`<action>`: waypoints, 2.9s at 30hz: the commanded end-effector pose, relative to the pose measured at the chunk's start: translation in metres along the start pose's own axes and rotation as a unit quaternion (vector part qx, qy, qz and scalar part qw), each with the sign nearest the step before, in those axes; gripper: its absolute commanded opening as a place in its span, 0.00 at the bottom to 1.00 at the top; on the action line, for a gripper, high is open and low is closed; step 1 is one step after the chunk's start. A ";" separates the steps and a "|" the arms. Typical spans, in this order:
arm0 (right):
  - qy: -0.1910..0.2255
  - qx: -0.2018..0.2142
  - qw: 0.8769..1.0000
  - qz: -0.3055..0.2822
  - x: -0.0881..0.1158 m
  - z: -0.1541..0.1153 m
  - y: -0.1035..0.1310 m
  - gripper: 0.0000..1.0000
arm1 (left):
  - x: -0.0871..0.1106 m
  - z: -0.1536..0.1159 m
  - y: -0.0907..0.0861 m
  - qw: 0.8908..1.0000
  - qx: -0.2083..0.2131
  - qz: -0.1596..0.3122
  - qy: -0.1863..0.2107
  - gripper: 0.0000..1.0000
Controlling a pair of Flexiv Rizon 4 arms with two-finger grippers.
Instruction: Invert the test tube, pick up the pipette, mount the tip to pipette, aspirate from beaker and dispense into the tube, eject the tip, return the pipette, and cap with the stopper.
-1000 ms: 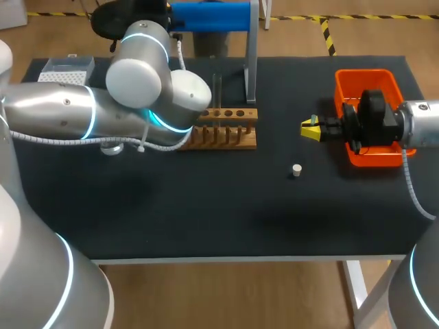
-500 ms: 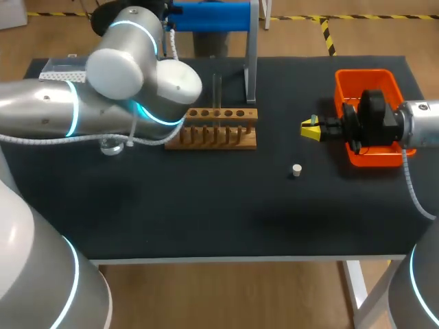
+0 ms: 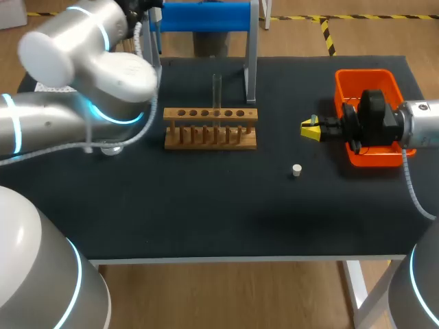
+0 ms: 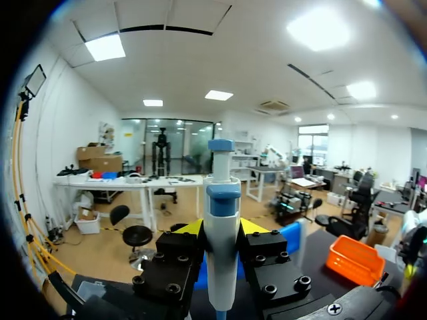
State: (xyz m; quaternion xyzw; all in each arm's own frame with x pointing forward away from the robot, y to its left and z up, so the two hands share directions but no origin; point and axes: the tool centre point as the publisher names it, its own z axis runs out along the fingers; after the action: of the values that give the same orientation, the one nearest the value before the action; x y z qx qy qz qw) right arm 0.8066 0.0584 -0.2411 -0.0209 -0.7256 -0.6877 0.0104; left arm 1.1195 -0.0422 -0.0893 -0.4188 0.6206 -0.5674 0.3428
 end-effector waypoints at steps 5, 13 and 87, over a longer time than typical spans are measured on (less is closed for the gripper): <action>0.000 0.001 1.000 0.000 0.001 -0.001 0.001 0.00 | -0.005 -0.019 -0.006 0.969 -0.058 0.018 0.239 0.00; 0.000 0.001 1.000 0.000 0.001 -0.001 0.001 0.00 | -0.005 -0.019 -0.006 0.969 -0.058 0.018 0.239 0.00; 0.000 0.001 1.000 0.000 0.001 -0.001 0.001 0.00 | 0.244 -0.158 -0.057 0.870 0.044 0.084 0.484 0.00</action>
State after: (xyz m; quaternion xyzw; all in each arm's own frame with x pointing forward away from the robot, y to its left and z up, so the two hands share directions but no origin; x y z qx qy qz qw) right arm 0.8066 0.0584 -0.2411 -0.0209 -0.7256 -0.6877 0.0103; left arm 0.8830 -0.1968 -0.0009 -0.0227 0.7175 -0.6932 0.0642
